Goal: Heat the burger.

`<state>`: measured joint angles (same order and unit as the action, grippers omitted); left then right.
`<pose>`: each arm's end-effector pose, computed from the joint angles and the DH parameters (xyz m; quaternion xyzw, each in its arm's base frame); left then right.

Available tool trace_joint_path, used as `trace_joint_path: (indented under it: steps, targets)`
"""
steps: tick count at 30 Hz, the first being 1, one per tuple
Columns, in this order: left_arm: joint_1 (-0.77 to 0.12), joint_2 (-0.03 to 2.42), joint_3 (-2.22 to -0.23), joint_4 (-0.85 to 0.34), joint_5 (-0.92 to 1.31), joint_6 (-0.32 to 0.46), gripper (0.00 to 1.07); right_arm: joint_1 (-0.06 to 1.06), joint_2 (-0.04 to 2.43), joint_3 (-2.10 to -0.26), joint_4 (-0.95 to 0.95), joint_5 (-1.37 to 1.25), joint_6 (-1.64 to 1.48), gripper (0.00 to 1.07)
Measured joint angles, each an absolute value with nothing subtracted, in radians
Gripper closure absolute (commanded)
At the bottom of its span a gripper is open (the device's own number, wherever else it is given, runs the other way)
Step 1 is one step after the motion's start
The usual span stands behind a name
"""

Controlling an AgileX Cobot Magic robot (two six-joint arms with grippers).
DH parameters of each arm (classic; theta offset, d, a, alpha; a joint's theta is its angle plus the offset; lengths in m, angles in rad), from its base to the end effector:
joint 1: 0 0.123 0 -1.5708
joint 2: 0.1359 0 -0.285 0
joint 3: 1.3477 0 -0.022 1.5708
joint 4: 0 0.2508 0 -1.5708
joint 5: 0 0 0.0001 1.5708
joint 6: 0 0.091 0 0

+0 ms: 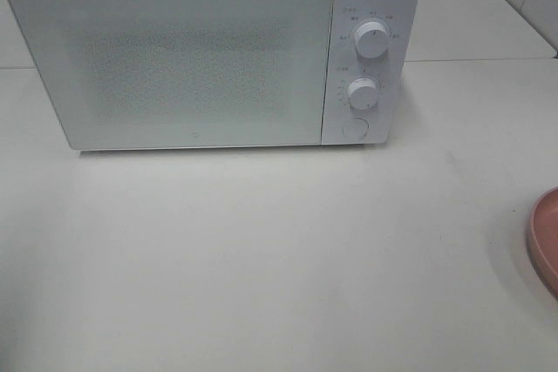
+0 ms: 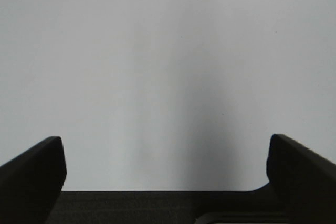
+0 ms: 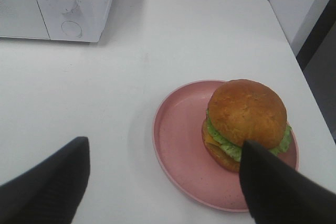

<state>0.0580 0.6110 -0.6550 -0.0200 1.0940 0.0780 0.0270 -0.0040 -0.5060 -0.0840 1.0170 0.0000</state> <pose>0.0885 0.0035 0.2965 0.0078 0.9541 0.0105 0.2993 -0.0044 -0.0066 0.2828 -0.0104 0.8381 -0.0346 0.5443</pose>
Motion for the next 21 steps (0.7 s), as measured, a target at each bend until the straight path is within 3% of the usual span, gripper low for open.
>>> trace_joint_path:
  steps: [8, 21]
  targets:
    - [0.058, 0.268, -0.518, 0.017, 1.055, 0.078, 0.1, 0.027, -0.004, -0.506, -0.084, 1.017, 0.0, 0.32]
    - [0.058, -0.001, -0.501, 0.031, 1.053, 0.079, 0.1, 0.027, -0.004, -0.506, -0.084, 1.017, 0.0, 0.32]
